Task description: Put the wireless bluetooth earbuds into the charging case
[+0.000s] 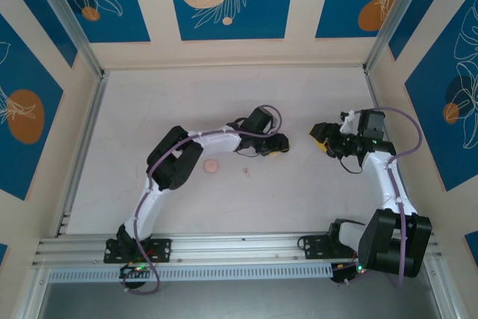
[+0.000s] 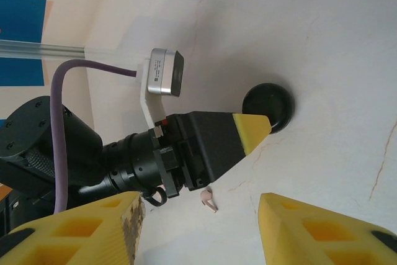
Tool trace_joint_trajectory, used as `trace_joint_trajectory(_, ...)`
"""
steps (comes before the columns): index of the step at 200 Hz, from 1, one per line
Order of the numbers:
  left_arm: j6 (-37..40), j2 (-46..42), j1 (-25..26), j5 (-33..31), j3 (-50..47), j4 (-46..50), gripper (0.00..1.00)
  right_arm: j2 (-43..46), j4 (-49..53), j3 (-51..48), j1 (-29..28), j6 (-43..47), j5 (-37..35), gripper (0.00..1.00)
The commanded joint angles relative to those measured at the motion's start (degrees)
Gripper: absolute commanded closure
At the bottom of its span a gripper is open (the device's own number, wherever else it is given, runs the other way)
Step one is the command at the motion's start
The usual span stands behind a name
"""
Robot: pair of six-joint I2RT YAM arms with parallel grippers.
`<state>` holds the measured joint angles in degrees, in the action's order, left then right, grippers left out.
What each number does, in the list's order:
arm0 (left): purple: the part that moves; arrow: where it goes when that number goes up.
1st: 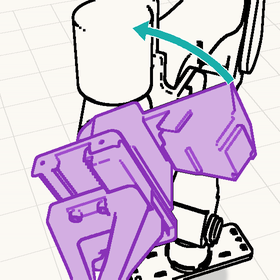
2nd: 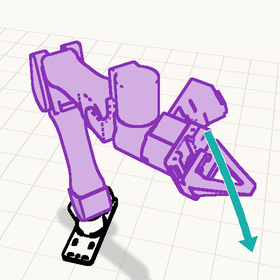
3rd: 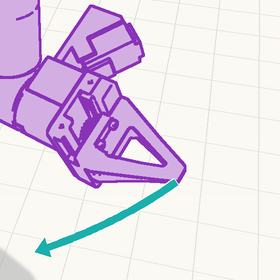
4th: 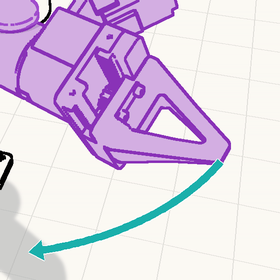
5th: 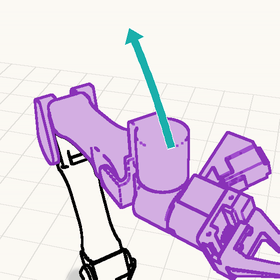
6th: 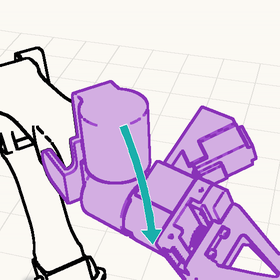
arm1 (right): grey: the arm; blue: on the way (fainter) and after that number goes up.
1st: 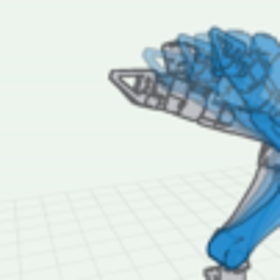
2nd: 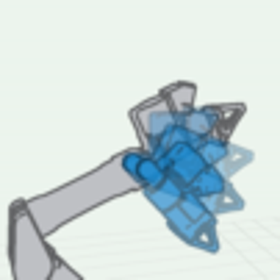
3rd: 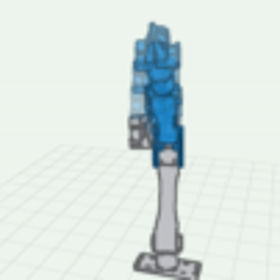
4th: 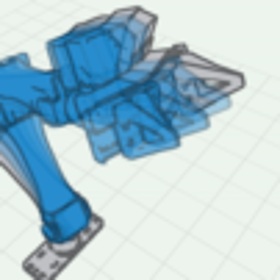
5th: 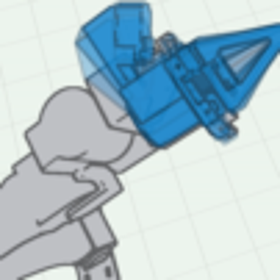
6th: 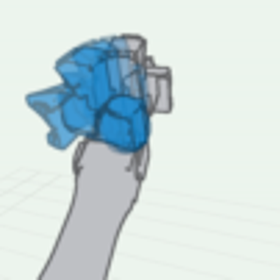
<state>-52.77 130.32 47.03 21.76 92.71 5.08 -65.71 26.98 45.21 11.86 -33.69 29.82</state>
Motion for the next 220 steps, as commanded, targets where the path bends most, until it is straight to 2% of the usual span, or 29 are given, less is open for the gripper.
trace_joint_trajectory(1,5.5,-3.3,-0.3,-5.8,0.9,11.8,0.51,0.5,-0.3,-0.6,0.3,-0.4,2.5,0.48)
trace_joint_trajectory(43,14.7,-9.5,-1.2,-14.0,2.9,25.6,0.48,0.0,-0.7,-0.2,0.2,-0.3,3.4,0.47)
trace_joint_trajectory(76,22.3,-14.1,-1.2,-23.9,6.4,41.4,0.48,-1.0,-0.1,0.5,-0.8,0.4,3.6,0.47)
trace_joint_trajectory(121,23.8,-15.2,-1.3,-33.4,7.3,60.1,0.42,-3.3,0.2,1.5,-2.7,1.0,3.7,0.47)
trace_joint_trajectory(141,21.8,-15.6,-1.8,-35.5,4.9,62.0,0.39,-3.8,0.1,1.6,-3.5,1.1,3.4,0.47)
trace_joint_trajectory(177,17.8,-16.0,-4.4,-34.9,-0.6,60.5,0.38,-4.1,0.5,2.0,-4.3,1.2,3.1,0.47)
trace_joint_trajectory(220,16.7,-16.5,-6.3,-33.0,-6.0,57.0,0.38,-4.0,1.6,2.6,-4.7,1.5,2.9,0.47)
